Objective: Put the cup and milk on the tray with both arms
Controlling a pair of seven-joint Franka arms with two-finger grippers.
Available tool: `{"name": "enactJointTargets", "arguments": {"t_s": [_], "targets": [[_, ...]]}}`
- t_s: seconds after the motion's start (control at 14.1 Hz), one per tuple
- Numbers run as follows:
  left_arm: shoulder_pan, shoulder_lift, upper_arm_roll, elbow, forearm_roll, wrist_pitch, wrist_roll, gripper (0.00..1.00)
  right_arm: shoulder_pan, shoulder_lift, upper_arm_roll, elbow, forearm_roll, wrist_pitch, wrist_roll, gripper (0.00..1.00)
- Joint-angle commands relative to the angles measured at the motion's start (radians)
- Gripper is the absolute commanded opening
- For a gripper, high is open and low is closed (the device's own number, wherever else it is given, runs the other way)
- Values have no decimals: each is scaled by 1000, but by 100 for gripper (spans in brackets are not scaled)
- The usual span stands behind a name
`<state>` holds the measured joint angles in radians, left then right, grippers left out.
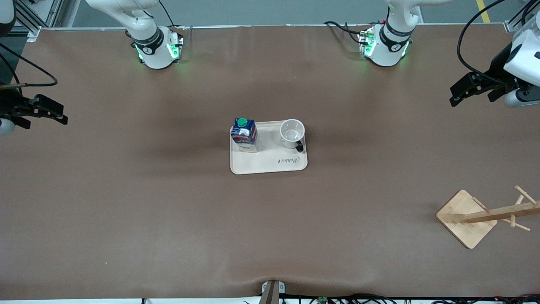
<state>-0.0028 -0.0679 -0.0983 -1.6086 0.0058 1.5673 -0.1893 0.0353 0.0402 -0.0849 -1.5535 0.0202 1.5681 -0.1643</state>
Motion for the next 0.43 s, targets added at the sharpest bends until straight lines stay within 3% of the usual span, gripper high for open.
{"name": "enactJointTargets", "arguments": {"t_s": [0.0,0.36], "targets": [[-3,49,-1,61,5,-15,42,100,8,1,1,17,-3,-8,5,100],[-5,63,-1,81,5,-15,39,100,6,0,1,16,3,-13,29,100]]}}
